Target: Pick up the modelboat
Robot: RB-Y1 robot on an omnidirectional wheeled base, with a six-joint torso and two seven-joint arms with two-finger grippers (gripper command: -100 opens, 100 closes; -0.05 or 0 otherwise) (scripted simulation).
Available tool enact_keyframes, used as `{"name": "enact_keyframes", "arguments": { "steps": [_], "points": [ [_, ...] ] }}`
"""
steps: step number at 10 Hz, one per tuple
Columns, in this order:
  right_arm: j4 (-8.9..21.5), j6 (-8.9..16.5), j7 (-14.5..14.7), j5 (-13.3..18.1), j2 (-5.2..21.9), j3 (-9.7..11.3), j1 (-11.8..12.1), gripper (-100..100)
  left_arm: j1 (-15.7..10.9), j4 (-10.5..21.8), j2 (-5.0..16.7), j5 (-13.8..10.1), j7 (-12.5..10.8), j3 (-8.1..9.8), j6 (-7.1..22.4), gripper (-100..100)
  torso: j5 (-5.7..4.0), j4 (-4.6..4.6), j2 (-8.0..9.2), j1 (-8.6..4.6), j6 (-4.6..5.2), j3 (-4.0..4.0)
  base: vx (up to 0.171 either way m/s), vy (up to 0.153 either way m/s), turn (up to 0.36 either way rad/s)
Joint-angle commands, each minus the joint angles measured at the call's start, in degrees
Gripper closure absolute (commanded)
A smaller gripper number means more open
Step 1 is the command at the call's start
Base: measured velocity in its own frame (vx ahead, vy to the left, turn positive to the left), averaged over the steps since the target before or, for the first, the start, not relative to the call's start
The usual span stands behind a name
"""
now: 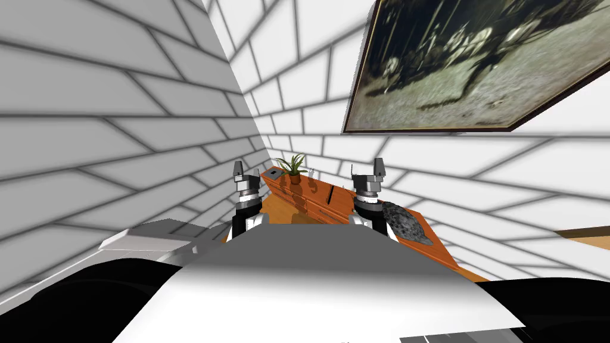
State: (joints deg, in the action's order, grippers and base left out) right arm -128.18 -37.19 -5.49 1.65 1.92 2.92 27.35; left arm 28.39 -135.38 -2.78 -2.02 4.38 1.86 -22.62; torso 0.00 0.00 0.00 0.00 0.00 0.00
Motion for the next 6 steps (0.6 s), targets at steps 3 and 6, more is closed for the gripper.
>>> {"name": "enact_keyframes", "arguments": {
  "steps": [3,6],
  "points": [
    [2.74,-0.64,1.93,1.65,3.94,1.80,-0.36,-100,-0.01,0.00,-0.01,0.00,0.00,-0.01,0.00,0,0.04,0.08,0.40,0.21,-0.01,0.22,-0.112,0.048,0.094],
    [6.70,-1.11,4.95,3.96,8.11,4.19,-0.98,-100,-0.02,0.00,-0.01,0.00,0.00,-0.01,0.00,0,0.05,0.11,0.50,0.24,-0.02,0.29,-0.131,0.066,0.146]
  ]
}}
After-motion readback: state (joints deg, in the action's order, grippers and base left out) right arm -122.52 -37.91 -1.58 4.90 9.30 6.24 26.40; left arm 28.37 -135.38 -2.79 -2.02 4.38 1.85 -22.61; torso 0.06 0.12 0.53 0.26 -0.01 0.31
